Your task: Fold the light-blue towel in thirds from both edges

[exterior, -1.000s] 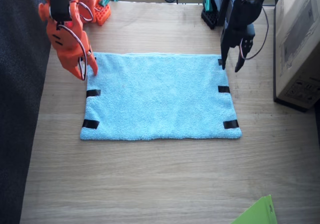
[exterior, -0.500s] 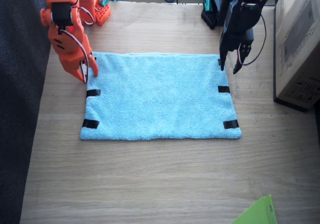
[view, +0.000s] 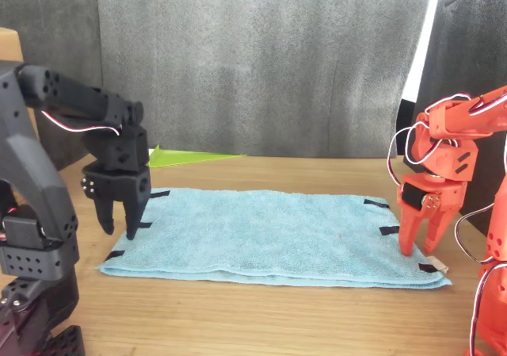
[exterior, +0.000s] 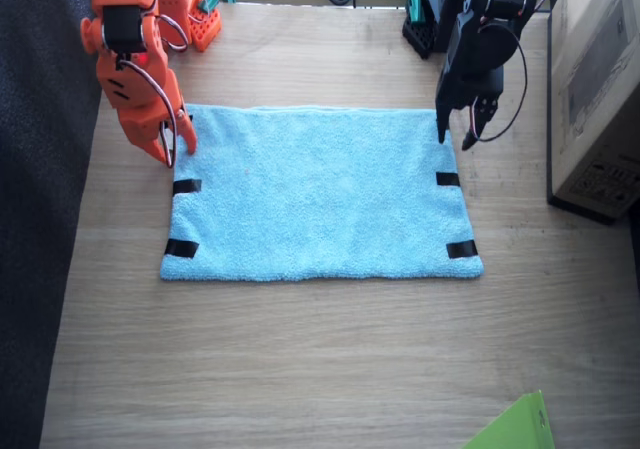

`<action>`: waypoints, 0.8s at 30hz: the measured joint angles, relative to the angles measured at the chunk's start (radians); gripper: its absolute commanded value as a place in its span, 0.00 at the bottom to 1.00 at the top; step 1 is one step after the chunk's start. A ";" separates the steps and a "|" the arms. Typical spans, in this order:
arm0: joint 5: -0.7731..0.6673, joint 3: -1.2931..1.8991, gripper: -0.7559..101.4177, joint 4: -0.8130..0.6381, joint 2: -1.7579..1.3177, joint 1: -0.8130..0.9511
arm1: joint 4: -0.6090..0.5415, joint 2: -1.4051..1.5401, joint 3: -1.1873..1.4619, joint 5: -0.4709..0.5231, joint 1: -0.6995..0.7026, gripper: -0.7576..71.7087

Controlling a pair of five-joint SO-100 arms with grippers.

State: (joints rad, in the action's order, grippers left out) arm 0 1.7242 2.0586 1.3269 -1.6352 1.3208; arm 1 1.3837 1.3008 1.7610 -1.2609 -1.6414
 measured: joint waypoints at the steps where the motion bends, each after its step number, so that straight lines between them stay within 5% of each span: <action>1: 0.000 0.000 0.22 0.000 0.000 -0.014 | 0.000 0.000 0.000 0.000 0.000 0.31; 24: 0.005 -0.029 0.21 0.038 0.075 0.049 | 0.000 -0.011 -0.005 0.000 -0.005 0.31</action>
State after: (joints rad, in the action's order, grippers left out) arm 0 1.7288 2.0295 1.3652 -1.5601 1.3698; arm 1 1.3837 1.2901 1.7564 -1.2609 -1.6460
